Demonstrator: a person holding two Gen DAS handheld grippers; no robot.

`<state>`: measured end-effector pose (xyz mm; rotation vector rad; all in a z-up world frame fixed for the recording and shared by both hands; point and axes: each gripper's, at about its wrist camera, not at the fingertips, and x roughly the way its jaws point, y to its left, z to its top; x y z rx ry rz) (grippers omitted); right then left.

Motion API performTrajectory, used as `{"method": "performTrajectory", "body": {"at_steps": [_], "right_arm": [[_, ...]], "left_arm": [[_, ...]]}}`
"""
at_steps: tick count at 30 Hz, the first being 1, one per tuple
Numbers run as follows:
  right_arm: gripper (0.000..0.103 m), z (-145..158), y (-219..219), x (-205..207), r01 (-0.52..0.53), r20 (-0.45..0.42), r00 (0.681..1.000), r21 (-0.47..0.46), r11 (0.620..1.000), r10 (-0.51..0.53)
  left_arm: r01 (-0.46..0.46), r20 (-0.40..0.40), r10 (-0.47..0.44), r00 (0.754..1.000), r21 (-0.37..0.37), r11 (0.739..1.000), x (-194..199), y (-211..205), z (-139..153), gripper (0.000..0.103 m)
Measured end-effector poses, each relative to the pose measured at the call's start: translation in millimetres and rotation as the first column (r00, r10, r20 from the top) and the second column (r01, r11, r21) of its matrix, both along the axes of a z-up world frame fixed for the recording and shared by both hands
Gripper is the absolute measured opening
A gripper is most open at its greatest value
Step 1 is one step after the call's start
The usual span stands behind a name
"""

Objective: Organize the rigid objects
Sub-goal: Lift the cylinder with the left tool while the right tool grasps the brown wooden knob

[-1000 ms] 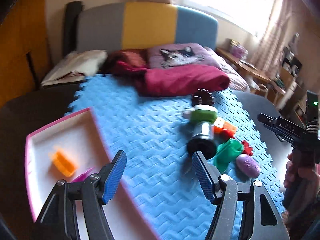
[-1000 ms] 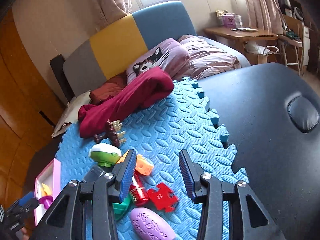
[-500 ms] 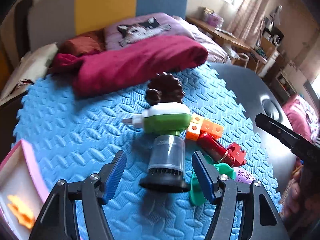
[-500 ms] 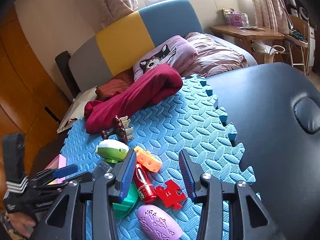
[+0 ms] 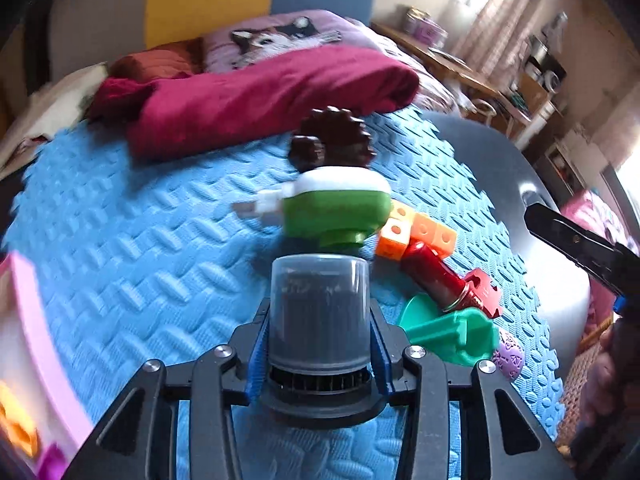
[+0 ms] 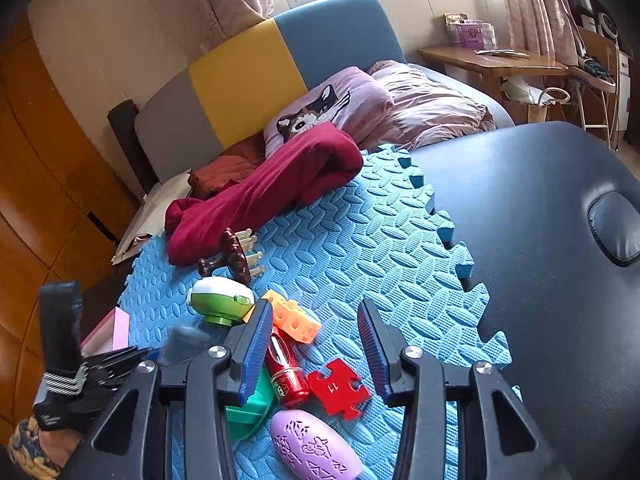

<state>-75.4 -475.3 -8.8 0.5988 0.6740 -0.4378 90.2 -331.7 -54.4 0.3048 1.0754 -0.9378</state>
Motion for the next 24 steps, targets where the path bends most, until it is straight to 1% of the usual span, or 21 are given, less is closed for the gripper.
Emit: {"method": "performTrajectory", "body": {"at_steps": [2, 4, 8, 11, 15, 17, 18, 19, 20, 21, 24], "right_arm": [[0.044, -0.8, 0.2, 0.1, -0.001, -0.003, 1.000, 0.003, 1.000, 0.001], [0.044, -1.6, 1.3, 0.6, -0.002, -0.010, 1.000, 0.000, 1.000, 0.002], [0.044, -4.1, 1.0, 1.9, -0.005, -0.022, 1.000, 0.003, 1.000, 0.005], [0.044, -5.6, 2.0, 3.3, -0.019, -0.024, 1.000, 0.012, 1.000, 0.019], [0.044, -9.6, 6.1, 8.9, -0.078, -0.015, 0.997, 0.059, 0.995, 0.079], [0.044, -9.9, 11.4, 12.9, -0.117, -0.006, 0.993, 0.073, 0.990, 0.117], [0.047, -9.4, 16.0, 16.2, -0.147, 0.001, 0.989, 0.074, 0.986, 0.148], [0.053, -8.8, 19.7, 19.4, -0.169, 0.003, 0.986, 0.072, 0.983, 0.169], [0.057, -8.3, 23.3, 22.3, -0.187, 0.002, 0.982, 0.069, 0.980, 0.187], [0.063, -7.1, 26.9, 26.4, -0.204, -0.002, 0.979, 0.065, 0.977, 0.205], [0.065, -1.3, 34.9, 42.7, -0.252, -0.013, 0.967, 0.055, 0.966, 0.253]], "left_arm": [[-0.013, 0.019, 0.013, 1.000, 0.007, 1.000, -6.9, 9.7, -1.7, 0.044], [-0.029, 0.039, 0.030, 0.999, -0.014, 0.999, -13.0, 18.6, -0.1, 0.043], [-0.069, 0.042, 0.071, 0.997, -0.040, 0.997, -28.3, 38.6, 2.5, 0.043], [-0.079, 0.053, 0.082, 0.995, -0.062, 0.995, -42.3, 55.0, 6.3, 0.043], [-0.094, 0.049, 0.098, 0.994, -0.086, 0.992, -54.0, 72.4, 12.4, 0.043], [-0.099, 0.067, 0.106, 0.992, -0.103, 0.990, -61.2, 81.4, 18.7, 0.043], [-0.101, 0.074, 0.110, 0.991, -0.112, 0.989, -64.8, 87.7, 21.9, 0.043], [-0.103, 0.077, 0.112, 0.991, -0.118, 0.988, -66.4, 91.3, 23.3, 0.043], [-0.104, 0.080, 0.115, 0.990, -0.129, 0.986, -69.4, 98.1, 25.8, 0.044], [-0.108, 0.079, 0.119, 0.990, -0.135, 0.985, -71.5, 102.9, 27.2, 0.044], [-0.113, 0.077, 0.126, 0.989, -0.151, 0.982, -75.9, 114.9, 30.9, 0.044]]}}
